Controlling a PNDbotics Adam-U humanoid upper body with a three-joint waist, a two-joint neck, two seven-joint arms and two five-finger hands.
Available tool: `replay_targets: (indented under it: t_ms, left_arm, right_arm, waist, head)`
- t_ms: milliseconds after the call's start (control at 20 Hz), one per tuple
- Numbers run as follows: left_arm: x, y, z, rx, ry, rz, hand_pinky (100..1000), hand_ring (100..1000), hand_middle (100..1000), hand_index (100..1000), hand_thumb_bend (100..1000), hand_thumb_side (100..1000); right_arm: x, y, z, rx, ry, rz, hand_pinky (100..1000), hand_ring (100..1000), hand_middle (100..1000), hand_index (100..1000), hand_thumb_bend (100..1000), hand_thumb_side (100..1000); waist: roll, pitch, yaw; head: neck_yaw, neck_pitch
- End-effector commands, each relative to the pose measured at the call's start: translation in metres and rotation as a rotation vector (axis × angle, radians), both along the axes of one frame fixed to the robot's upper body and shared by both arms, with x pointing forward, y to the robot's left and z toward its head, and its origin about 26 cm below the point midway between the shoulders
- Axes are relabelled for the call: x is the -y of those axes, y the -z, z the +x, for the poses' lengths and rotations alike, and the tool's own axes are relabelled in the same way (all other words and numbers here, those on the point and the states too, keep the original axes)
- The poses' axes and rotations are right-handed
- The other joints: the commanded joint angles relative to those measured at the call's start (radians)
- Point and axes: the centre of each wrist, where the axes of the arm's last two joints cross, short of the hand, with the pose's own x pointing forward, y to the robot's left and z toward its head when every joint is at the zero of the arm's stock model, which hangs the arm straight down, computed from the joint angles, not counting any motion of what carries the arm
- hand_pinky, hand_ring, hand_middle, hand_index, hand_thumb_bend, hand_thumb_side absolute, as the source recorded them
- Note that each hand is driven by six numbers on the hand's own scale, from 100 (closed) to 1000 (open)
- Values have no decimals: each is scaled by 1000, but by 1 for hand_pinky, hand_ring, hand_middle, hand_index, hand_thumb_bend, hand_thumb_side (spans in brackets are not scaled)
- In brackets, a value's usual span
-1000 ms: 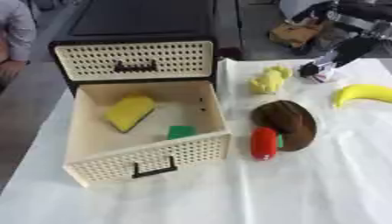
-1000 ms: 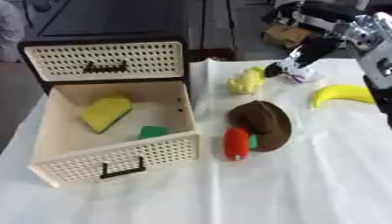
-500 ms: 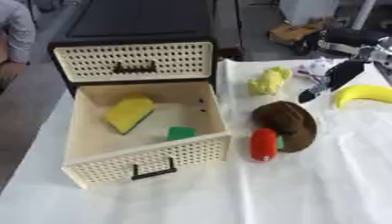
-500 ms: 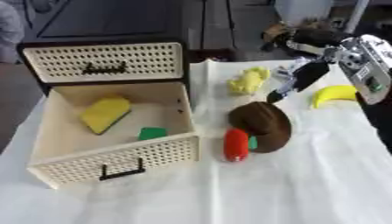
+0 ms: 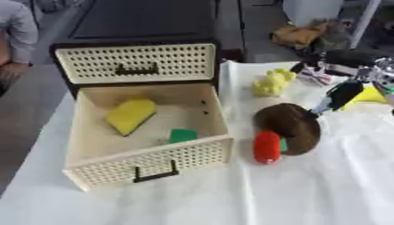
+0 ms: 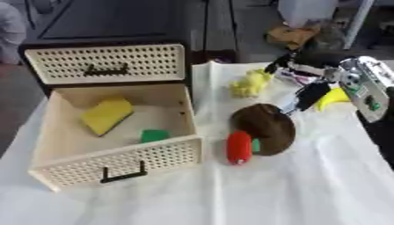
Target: Pick up objects from table and place into drawer.
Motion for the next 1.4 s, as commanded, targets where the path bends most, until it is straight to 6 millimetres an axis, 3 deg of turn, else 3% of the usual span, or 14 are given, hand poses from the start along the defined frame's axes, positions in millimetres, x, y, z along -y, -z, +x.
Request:
replay_targets:
  t_ms: [50,650,1400]
  left_arm:
    - [2,-8,-1,22,2,19,344,527,512,809,151,954]
    - [6,-5,0,18,0,9,339,525,509,806,141,955]
    - [8,-5,1,11,-12,-2,334,522,506,803,127,961]
  right_arm:
    - [6,-4,-1,4,26,-26,771,928,807,926,923,589]
    - [14,27,7,-42,91,-11,766,927,799,929,925,585]
    - [10,43,7,-7,136,25,678,816,637,786,900,582]
  waist:
    - [2,-12,2]
    - [7,3,17]
    - [3,12,16]
  head:
    - [0,-13]
    - [-8,-27]
    - [-6,-26]
